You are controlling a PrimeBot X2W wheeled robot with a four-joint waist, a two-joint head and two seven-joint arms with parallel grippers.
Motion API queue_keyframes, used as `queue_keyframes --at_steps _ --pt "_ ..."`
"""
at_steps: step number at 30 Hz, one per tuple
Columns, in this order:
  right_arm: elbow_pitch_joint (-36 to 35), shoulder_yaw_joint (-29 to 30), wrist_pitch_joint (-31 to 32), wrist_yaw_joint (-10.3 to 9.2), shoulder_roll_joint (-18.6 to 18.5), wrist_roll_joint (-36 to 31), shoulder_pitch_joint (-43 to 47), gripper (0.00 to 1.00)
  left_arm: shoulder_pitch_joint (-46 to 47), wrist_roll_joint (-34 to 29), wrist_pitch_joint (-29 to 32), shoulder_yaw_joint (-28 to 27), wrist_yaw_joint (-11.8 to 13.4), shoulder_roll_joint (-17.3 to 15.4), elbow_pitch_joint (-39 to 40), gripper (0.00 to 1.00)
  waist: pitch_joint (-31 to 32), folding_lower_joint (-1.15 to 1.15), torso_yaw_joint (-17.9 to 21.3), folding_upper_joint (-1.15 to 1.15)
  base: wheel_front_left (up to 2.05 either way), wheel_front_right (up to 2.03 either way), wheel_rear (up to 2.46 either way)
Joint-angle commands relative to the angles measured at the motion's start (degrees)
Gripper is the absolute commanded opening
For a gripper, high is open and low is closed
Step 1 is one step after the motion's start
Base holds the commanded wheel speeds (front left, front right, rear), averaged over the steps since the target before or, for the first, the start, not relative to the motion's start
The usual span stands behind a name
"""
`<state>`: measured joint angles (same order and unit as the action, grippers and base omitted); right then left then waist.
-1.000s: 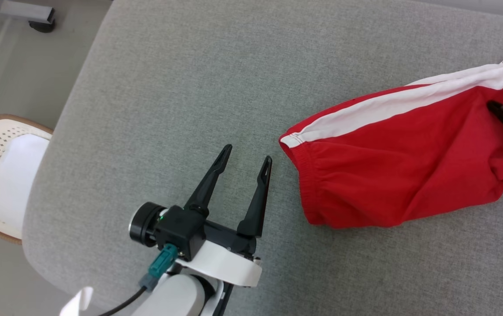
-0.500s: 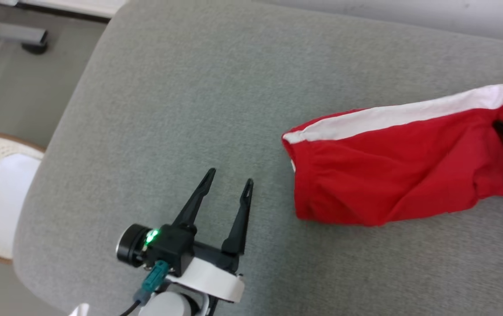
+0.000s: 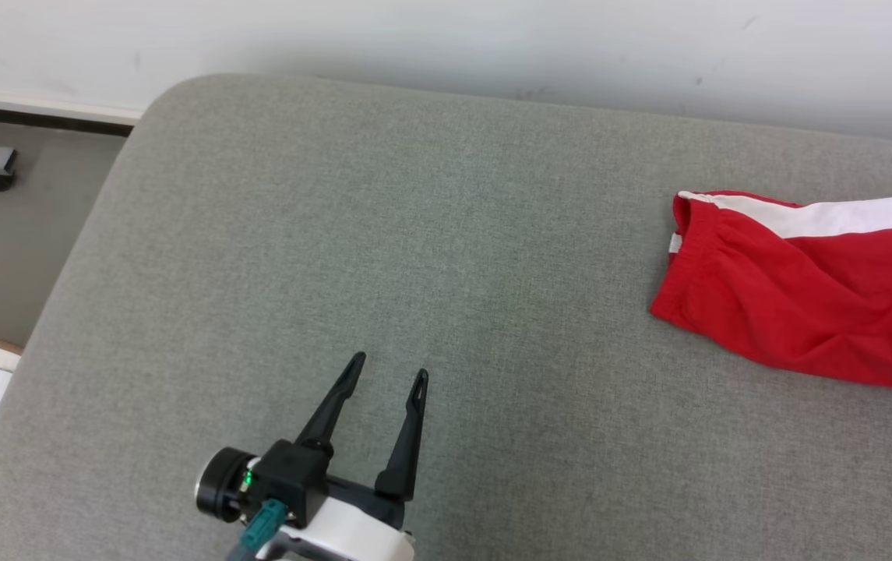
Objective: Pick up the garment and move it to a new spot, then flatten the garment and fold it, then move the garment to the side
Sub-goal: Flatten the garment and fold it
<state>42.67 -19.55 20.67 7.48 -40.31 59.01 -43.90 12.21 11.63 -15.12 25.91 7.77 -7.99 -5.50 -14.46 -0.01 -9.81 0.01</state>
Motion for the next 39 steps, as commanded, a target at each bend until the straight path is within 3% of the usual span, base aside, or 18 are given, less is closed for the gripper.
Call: queue_keyframes --at_steps 1,7,20,28,29,30,31,32,39 --pt "0.1 0.5 0.2 -0.01 -0.1 -0.7 1.0 0.00 -0.7 -0.5 0.0 -0.4 -0.2 0.1 -0.3 1.00 0.4 0.01 0.2 -0.01 0.00 0.00 0.00" --pt "-1.6 4.1 2.9 -0.01 2.9 -4.1 -0.2 0.00 -1.6 -0.7 0.0 -0.8 -1.7 1.9 -1.4 1.00 0.5 0.01 -0.8 -0.01 0.00 0.00 0.00" --pt "-5.9 8.7 9.7 -0.01 20.6 -17.8 -3.7 0.00 -1.3 -1.1 0.0 -0.8 -4.3 4.5 -4.5 1.00 -0.3 0.01 -6.1 -0.01 0.00 0.00 0.00" --pt "-7.5 13.0 11.9 -0.01 25.8 -25.1 -1.4 0.00 -2.1 -0.7 0.0 -0.9 -4.6 4.9 -5.7 1.00 0.0 0.01 -8.0 -0.01 0.00 0.00 0.00" --pt "-7.8 13.8 11.8 0.00 26.1 -25.9 -1.2 0.05 -2.1 -0.6 0.0 -0.9 -4.6 4.9 -5.8 1.00 0.1 0.01 -8.0 -0.01 0.00 0.00 0.00" --pt "-8.2 14.3 11.8 0.00 26.5 -26.6 -0.9 0.33 -2.1 -0.6 0.0 -1.0 -4.6 4.9 -5.8 1.00 0.1 0.01 -8.0 -0.01 0.00 0.00 0.00" --pt "-8.6 14.8 11.9 -0.01 27.1 -27.1 -0.5 0.77 -2.1 -0.6 0.0 -1.1 -4.6 4.9 -5.9 1.00 0.1 0.01 -7.9 -0.01 0.00 0.00 0.00" --pt "-9.1 15.1 12.0 0.00 27.5 -27.6 0.0 1.00 -2.2 -0.5 0.0 -1.2 -4.6 5.0 -5.9 1.00 0.2 0.01 -7.7 -0.01 0.00 0.00 0.00" --pt "-13.2 15.7 10.9 0.00 31.2 -29.9 3.2 1.00 -1.7 -0.5 0.0 -2.0 -5.0 5.0 -6.3 1.00 0.4 0.01 -6.1 -0.01 0.00 0.00 0.00"
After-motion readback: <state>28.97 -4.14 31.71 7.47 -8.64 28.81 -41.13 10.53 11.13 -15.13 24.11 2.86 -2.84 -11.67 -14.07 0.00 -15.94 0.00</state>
